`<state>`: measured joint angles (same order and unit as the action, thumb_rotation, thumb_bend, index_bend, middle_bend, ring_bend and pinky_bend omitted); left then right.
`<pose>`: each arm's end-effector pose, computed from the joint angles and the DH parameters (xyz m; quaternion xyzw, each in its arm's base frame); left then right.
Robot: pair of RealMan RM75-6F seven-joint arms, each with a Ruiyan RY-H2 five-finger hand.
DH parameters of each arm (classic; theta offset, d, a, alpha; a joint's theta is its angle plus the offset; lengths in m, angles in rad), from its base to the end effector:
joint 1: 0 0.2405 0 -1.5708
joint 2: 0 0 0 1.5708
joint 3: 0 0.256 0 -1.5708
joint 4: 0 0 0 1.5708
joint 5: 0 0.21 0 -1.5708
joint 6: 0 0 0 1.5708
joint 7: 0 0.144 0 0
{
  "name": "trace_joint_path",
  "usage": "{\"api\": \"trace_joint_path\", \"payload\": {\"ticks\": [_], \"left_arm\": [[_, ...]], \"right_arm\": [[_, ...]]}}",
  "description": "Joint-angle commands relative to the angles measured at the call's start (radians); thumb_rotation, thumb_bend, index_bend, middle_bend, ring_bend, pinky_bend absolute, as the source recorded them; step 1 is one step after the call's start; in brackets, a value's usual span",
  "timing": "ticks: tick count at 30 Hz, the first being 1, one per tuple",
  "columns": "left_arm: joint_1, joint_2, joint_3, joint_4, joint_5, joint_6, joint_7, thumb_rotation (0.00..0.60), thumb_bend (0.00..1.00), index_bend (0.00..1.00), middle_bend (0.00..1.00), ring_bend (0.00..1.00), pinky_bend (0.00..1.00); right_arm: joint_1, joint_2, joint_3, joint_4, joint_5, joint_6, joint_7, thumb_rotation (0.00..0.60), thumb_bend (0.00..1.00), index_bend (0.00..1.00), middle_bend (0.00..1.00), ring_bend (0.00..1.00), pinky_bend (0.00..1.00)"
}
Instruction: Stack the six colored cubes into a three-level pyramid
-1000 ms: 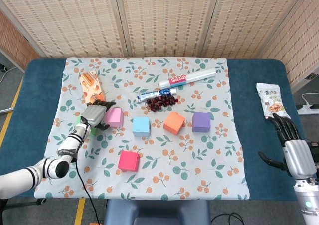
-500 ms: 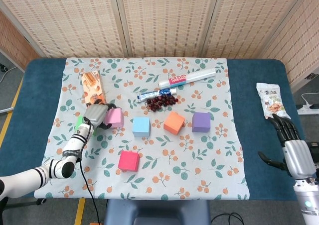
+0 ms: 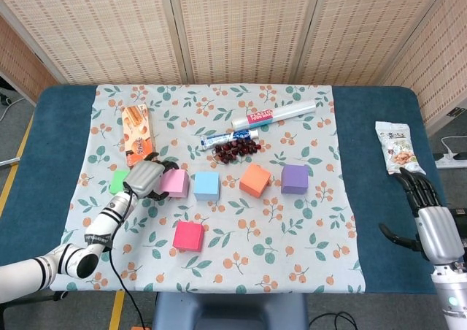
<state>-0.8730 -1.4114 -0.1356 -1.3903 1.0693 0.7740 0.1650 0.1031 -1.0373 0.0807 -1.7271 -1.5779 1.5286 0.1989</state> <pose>-0.1593 0.3890 0.0167 -0.7666 -0.3867 -0.3215 0.3992 -0.2747 -0.1899 0.1800 0.5642 -0.4097 0.4955 0.5179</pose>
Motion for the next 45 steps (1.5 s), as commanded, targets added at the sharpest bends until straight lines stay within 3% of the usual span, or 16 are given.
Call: {"api": "trace_joint_path", "payload": {"ticks": [1,11,45], "left_arm": [[-0.01,-0.019,-0.006,0.012,-0.005,-0.012,0.001,0.6,0.31,0.29,0.41,0.34,0.12],[-0.038,-0.076,-0.027,0.064,-0.046,-0.041,0.012,0.6,0.31,0.29,0.4,0.33,0.12],[-0.061,-0.114,-0.032,0.063,-0.15,-0.038,0.096,0.6,0.31,0.27,0.39,0.32,0.11]], "right_arm": [[-0.001,0.001,-0.001,-0.001,0.0,0.001,0.0,0.6,0.12,0.0,0.0,0.0,0.0],[-0.007,0.005,-0.004,-0.007,0.005,0.002,-0.003,0.6,0.12,0.0,0.0,0.0,0.0],[-0.02,0.011,-0.008,0.003,0.011,0.008,0.014,0.6,0.12,0.0,0.0,0.0,0.0]]}}
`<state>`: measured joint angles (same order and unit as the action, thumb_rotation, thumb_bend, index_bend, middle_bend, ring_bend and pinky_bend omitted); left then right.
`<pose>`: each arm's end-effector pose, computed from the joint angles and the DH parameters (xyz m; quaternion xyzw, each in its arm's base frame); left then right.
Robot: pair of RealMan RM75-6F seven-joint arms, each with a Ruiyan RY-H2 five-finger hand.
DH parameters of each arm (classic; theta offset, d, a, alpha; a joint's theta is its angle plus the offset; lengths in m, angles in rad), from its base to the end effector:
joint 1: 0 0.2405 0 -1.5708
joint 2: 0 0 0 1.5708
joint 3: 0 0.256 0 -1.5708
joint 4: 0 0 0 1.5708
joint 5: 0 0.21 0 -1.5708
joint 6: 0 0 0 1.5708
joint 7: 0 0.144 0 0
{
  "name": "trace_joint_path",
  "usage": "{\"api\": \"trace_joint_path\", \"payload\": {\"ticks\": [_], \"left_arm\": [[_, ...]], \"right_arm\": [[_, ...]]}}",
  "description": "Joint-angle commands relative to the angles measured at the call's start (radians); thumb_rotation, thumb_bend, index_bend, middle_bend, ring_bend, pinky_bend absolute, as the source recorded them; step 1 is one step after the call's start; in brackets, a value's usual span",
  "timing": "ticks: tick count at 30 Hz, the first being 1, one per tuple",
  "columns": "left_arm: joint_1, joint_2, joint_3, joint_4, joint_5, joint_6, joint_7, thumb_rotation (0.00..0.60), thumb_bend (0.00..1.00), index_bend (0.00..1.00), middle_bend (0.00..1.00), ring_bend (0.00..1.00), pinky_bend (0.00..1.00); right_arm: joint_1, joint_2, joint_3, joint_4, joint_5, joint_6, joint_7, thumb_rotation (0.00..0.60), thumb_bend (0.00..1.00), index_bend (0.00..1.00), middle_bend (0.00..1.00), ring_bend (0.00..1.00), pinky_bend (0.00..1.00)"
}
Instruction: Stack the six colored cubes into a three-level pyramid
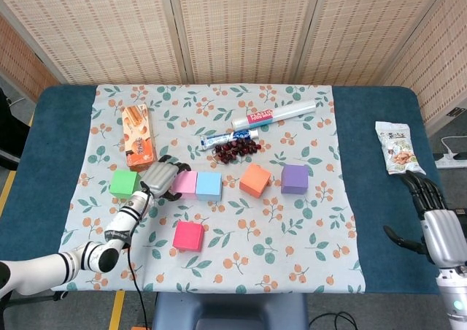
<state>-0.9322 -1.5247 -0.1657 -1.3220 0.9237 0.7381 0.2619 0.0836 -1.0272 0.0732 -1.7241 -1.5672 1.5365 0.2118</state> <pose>-0.1402 0.3977 -0.0168 -0.7612 -0.4088 -0.3111 0.3958 -0.2813 -0.1832 0.1838 0.5565 -0.4173 0.4889 0.5264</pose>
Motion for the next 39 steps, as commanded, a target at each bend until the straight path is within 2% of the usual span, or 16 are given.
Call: {"api": "trace_joint_path", "payload": {"ticks": [1,30,36,39], "left_arm": [[-0.002,0.001,-0.003,-0.01,-0.008,-0.006,-0.002,0.6,0.31,0.27,0.39,0.32,0.11],[-0.013,-0.007,0.018,-0.051,-0.036,0.027,0.058,0.6,0.32,0.26,0.38,0.32,0.11],[-0.015,-0.006,0.021,-0.054,-0.048,0.02,0.063,0.6,0.32,0.23,0.34,0.29,0.11],[-0.017,-0.002,0.023,-0.059,-0.059,0.014,0.069,0.6,0.32,0.17,0.26,0.21,0.1]], "right_arm": [[-0.001,0.001,0.0,0.0,0.0,0.001,0.002,0.6,0.12,0.0,0.0,0.0,0.0],[-0.011,0.005,-0.001,0.004,0.002,0.007,0.01,0.6,0.12,0.0,0.0,0.0,0.0],[-0.012,0.003,-0.001,0.006,0.004,0.006,0.012,0.6,0.12,0.0,0.0,0.0,0.0],[-0.012,0.004,-0.001,0.005,0.002,0.007,0.012,0.6,0.12,0.0,0.0,0.0,0.0]]}}
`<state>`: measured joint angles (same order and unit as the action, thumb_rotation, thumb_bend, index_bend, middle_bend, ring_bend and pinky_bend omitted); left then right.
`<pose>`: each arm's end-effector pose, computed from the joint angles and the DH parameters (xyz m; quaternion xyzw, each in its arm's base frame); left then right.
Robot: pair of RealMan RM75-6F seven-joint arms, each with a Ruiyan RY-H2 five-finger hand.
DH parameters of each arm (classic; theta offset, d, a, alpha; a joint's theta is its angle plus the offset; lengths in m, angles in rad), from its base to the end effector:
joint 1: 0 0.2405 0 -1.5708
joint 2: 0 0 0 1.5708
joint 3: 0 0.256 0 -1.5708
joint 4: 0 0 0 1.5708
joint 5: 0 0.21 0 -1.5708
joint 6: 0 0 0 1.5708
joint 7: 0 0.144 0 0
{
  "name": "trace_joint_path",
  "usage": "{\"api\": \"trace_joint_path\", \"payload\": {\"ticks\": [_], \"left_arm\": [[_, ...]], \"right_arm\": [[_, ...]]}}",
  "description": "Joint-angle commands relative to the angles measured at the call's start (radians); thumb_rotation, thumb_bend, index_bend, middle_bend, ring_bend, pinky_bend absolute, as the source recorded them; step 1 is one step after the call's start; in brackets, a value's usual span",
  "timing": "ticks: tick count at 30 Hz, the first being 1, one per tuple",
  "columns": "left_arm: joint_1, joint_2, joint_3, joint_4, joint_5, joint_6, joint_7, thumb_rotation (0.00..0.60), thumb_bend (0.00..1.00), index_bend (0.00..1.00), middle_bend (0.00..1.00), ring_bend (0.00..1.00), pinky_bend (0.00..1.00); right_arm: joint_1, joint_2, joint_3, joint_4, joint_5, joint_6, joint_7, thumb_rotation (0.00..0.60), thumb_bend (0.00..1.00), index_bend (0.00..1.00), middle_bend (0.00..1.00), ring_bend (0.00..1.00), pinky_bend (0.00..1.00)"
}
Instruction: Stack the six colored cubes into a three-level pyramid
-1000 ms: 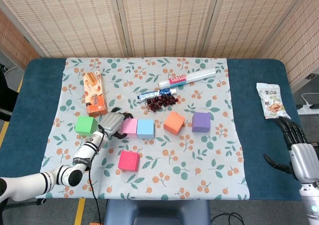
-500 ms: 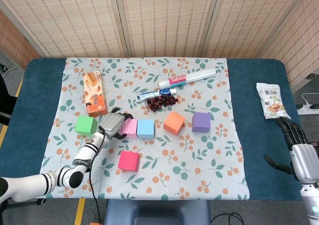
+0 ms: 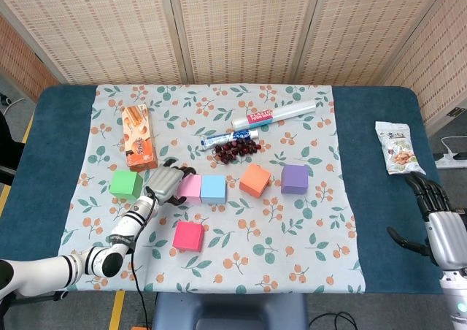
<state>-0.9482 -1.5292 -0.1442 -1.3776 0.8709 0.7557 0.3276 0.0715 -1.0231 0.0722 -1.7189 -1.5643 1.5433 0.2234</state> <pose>-0.1322 0.3855 -0.0263 -0.7720 -0.4069 -0.2992 0.3859 -0.2849 -0.1797 0.1864 0.5515 -0.4201 0.4878 0.5306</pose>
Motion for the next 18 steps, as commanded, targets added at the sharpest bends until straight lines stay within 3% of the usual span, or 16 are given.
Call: {"api": "trace_joint_path", "payload": {"ticks": [1,7,11,18], "left_arm": [[-0.002,0.004,0.002,-0.006,-0.009,-0.004,0.004,0.6,0.32,0.15,0.22,0.17,0.1],[-0.005,0.018,0.006,-0.027,-0.03,-0.009,0.016,0.6,0.32,0.07,0.06,0.0,0.1],[-0.003,0.031,0.01,-0.047,-0.033,-0.004,0.019,0.6,0.32,0.01,0.0,0.0,0.07],[0.047,0.093,0.01,-0.137,0.041,0.081,-0.02,0.6,0.32,0.0,0.0,0.0,0.05]], "right_arm": [[0.0,0.0,0.0,0.0,-0.001,0.001,-0.001,0.6,0.12,0.0,0.0,0.0,0.0],[0.0,0.001,-0.001,0.0,-0.003,0.0,0.001,0.6,0.12,0.0,0.0,0.0,0.0],[0.013,0.007,-0.006,-0.002,-0.017,-0.023,-0.004,0.6,0.12,0.0,0.0,0.0,0.0],[0.072,0.04,-0.013,-0.043,-0.076,-0.095,-0.022,0.6,0.12,0.0,0.0,0.0,0.0]]}}
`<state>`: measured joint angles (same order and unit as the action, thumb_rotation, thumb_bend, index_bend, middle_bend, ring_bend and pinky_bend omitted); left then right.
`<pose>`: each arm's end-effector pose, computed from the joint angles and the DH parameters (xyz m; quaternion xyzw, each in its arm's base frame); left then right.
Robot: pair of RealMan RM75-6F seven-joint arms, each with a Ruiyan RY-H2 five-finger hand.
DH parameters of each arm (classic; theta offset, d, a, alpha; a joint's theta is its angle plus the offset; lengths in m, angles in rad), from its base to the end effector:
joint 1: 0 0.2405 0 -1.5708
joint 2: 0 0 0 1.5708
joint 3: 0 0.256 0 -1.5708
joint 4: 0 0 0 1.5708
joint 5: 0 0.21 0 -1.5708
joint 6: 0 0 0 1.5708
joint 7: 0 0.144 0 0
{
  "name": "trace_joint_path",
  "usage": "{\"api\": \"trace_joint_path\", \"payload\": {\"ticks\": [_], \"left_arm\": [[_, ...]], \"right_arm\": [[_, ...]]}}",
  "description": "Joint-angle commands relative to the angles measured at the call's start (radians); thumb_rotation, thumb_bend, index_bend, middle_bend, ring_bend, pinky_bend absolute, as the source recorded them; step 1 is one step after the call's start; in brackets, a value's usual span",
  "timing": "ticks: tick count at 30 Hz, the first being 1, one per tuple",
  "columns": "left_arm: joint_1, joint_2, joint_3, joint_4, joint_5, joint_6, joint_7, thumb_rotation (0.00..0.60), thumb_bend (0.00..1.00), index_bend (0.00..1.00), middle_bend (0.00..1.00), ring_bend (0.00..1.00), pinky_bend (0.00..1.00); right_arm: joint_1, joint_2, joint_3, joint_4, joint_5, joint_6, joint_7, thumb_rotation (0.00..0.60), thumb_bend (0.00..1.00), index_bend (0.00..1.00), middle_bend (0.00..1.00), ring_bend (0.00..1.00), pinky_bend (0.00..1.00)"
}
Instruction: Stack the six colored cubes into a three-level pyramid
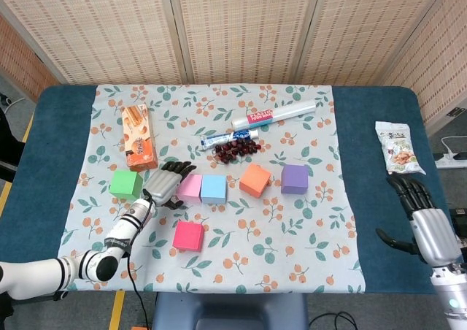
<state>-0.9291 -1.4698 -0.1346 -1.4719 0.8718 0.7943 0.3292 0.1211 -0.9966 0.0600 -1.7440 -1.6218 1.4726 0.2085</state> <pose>-0.1324 0.3753 -0.0121 -0.7680 -0.4107 -0.3068 0.3840 -0.2698 -0.1900 0.1779 0.5982 -0.4149 0.4766 0.4929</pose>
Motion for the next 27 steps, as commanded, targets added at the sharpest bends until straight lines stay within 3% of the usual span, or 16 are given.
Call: {"api": "trace_joint_path", "payload": {"ticks": [1,10,20,27], "left_arm": [[0.038,0.048,0.001,-0.056,0.052,0.054,-0.029,0.6,0.32,0.0,0.0,0.0,0.05],[0.069,0.071,0.014,-0.032,0.08,0.062,-0.053,0.6,0.32,0.0,0.0,0.0,0.05],[0.062,-0.02,0.01,0.108,0.065,0.061,-0.016,0.6,0.31,0.0,0.0,0.0,0.03],[0.055,-0.054,-0.004,0.149,0.063,0.046,-0.026,0.6,0.31,0.0,0.0,0.0,0.03]], "right_arm": [[0.031,0.018,0.0,-0.025,-0.021,-0.035,-0.009,0.6,0.12,0.0,0.0,0.0,0.0],[0.074,0.033,0.009,-0.061,-0.024,-0.076,-0.006,0.6,0.12,0.0,0.0,0.0,0.0],[0.07,0.026,0.006,-0.055,-0.019,-0.055,-0.004,0.6,0.12,0.0,0.0,0.0,0.0],[0.065,0.024,0.004,-0.054,-0.01,-0.047,-0.006,0.6,0.12,0.0,0.0,0.0,0.0]]}}
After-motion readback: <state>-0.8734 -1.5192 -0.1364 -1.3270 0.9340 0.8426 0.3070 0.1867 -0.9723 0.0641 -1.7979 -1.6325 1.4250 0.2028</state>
